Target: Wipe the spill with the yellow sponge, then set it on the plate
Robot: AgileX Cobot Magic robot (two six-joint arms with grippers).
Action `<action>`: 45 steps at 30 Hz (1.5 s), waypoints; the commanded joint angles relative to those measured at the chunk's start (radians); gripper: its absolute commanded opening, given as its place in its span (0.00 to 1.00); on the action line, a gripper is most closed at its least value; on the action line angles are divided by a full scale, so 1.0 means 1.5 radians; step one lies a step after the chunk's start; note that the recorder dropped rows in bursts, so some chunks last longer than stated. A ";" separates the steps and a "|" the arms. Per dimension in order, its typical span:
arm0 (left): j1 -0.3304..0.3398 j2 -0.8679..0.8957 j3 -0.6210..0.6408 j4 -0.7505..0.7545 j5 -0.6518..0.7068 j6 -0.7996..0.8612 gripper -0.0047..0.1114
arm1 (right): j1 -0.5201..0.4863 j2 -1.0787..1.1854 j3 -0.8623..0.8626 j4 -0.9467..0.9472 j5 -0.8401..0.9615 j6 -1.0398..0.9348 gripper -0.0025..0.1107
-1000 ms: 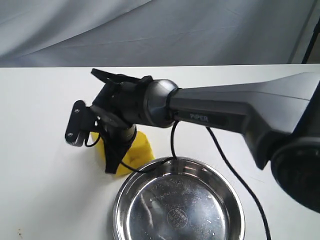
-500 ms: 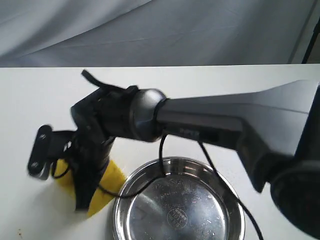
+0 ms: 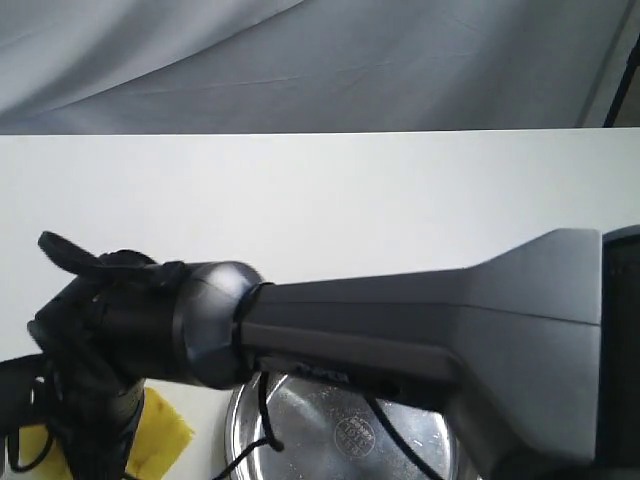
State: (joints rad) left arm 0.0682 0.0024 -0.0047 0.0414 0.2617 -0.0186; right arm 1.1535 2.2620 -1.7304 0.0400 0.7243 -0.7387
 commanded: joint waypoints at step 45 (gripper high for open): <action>0.001 -0.002 0.003 0.000 -0.002 -0.001 0.04 | -0.191 0.047 0.004 0.069 -0.003 0.071 0.02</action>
State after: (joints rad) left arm 0.0682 0.0024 -0.0047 0.0414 0.2617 -0.0186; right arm 0.9394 2.2972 -1.7350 0.2048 0.6498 -0.6800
